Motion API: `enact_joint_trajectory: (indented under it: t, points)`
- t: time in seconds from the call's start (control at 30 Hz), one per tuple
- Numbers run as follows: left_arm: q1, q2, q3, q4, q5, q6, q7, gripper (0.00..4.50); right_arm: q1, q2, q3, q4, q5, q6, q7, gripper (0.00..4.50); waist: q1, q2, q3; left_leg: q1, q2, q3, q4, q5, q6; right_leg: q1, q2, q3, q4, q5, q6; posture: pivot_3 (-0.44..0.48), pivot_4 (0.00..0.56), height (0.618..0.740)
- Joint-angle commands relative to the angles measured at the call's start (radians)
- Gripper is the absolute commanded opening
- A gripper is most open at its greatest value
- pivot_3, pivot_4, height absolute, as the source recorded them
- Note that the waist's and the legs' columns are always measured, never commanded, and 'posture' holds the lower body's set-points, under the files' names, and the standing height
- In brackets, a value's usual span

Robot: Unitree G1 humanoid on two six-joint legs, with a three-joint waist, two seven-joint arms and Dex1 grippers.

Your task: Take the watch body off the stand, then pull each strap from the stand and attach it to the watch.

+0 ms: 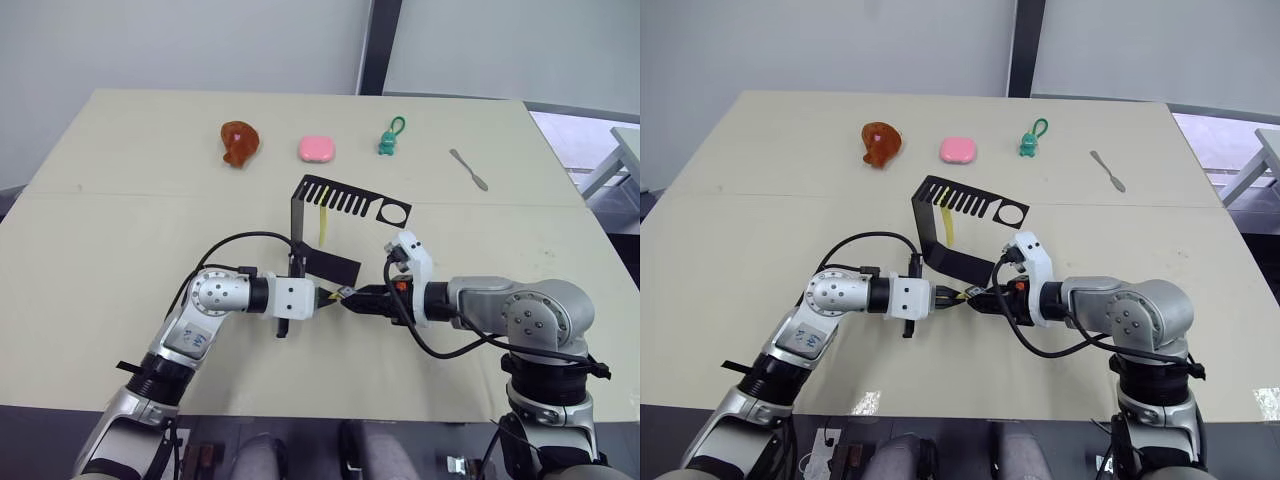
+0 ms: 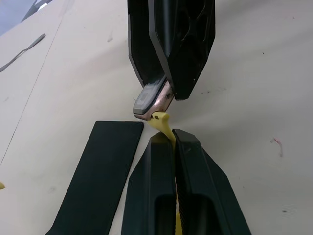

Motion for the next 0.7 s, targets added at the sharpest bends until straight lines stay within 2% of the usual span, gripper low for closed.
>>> enact_joint_trajectory:
  t: [0.03, 0.7]
  points:
    - [-0.05, -0.04, -0.02, -0.068, -0.058, -0.03, 0.003, 0.0, -0.011, 0.018, 0.092, -0.034, 0.029, -0.023, 0.031, 1.51, 0.0, 0.0, 0.0, 0.0, 0.0, 0.0, 0.0, 0.0, 0.0, 0.0, 0.0, 0.0, 0.0, 0.0, 0.0, 0.0, 0.15, 0.74]
    - [-0.076, -0.031, -0.002, -0.04, -0.057, -0.038, -0.022, 0.0, -0.046, 0.009, 0.075, -0.038, 0.042, 0.014, 0.03, 1.51, 0.0, 0.0, 0.0, -0.001, 0.0, 0.0, 0.0, 0.0, 0.0, 0.0, 0.0, 0.0, 0.0, 0.0, 0.0, 0.0, 0.15, 0.74]
